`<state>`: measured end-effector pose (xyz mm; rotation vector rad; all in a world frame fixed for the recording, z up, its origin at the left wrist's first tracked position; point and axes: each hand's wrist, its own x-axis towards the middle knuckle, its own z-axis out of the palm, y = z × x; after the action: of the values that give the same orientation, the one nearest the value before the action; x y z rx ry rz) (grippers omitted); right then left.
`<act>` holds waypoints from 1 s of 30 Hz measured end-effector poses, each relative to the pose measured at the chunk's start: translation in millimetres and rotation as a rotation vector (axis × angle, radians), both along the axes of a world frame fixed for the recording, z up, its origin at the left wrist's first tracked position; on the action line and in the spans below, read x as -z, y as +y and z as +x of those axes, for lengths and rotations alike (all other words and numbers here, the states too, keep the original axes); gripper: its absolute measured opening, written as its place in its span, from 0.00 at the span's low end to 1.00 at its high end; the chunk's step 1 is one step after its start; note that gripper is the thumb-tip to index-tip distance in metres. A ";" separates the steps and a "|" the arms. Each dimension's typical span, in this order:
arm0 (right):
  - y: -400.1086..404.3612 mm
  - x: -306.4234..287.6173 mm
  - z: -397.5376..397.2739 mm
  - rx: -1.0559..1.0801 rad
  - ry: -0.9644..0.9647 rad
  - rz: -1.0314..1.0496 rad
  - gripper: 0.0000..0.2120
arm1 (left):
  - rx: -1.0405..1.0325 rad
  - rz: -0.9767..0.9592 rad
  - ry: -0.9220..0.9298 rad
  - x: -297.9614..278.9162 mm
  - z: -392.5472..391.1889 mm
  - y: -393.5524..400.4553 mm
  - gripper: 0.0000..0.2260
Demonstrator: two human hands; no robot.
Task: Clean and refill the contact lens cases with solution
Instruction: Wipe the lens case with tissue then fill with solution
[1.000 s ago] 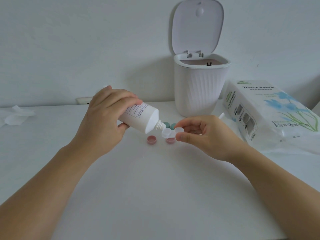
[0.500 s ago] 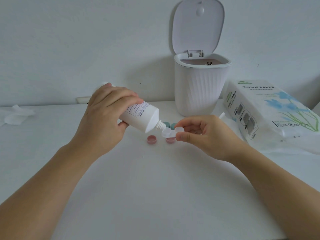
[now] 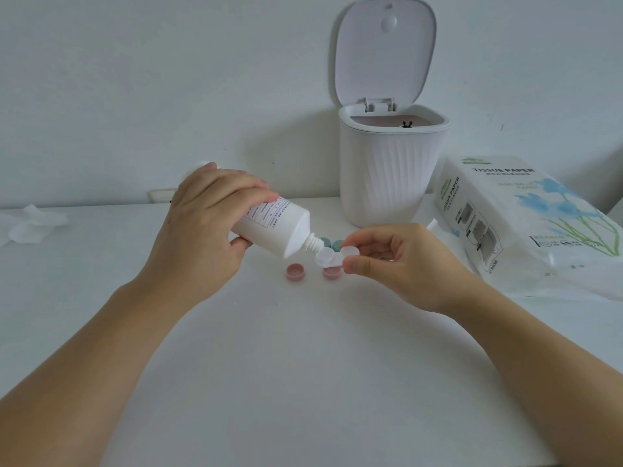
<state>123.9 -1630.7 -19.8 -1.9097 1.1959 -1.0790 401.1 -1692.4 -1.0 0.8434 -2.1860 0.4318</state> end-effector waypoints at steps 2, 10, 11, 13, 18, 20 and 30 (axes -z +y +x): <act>0.0 0.7 -0.3 0.000 -0.006 0.003 0.06 | 0.000 -0.010 0.002 0.7 -0.8 0.2 0.27; 0.7 -0.1 0.0 -0.007 -0.027 0.013 0.07 | 0.000 -0.002 0.020 2.2 -0.4 -1.8 0.28; 1.1 -0.4 0.0 -0.006 -0.037 0.016 0.07 | -0.003 0.009 0.028 2.7 0.2 -2.1 0.28; 1.1 -0.6 -0.4 0.001 -0.056 0.016 0.06 | -0.008 0.046 0.053 3.5 1.4 -2.1 0.28; 0.4 -1.4 -1.2 0.035 -0.075 0.022 0.05 | -0.001 0.185 0.179 5.0 -0.5 3.7 0.30; 1.5 -2.7 -0.7 0.051 -0.074 0.024 0.06 | 0.000 0.242 0.228 5.4 -0.2 5.5 0.31; 4.2 -5.6 1.0 0.032 -0.093 0.041 0.07 | -0.010 0.337 0.290 6.8 2.7 6.0 0.33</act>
<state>124.9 -1626.5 -14.2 -1.7949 1.1909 -1.1383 403.8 -1686.4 -7.8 1.0272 -2.0084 -0.0597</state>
